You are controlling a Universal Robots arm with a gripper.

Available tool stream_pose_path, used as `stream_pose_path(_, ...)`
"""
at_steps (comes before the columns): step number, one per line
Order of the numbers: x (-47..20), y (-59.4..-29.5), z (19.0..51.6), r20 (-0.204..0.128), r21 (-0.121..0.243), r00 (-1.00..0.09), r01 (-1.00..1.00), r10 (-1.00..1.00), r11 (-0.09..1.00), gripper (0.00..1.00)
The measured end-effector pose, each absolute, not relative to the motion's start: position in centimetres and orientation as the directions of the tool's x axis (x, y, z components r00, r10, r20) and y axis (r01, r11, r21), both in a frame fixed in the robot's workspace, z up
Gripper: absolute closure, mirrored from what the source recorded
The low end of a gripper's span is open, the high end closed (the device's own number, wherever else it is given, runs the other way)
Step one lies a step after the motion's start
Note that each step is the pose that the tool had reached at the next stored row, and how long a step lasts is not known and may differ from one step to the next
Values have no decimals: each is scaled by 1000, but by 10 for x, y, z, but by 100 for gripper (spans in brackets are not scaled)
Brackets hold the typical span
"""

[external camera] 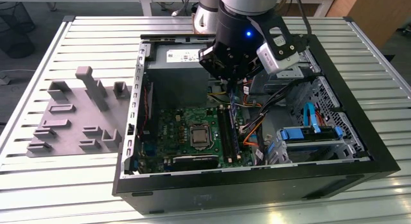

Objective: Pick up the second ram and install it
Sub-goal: 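Insert the second ram into the second slot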

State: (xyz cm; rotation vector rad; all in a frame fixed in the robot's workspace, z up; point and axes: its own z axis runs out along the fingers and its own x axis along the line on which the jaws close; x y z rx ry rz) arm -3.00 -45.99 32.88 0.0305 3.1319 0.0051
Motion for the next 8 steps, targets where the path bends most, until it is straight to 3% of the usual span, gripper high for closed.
stream_pose_path(8, -31, -460, 325, -9, 3, -1000, 20, 20, 1000, 86)
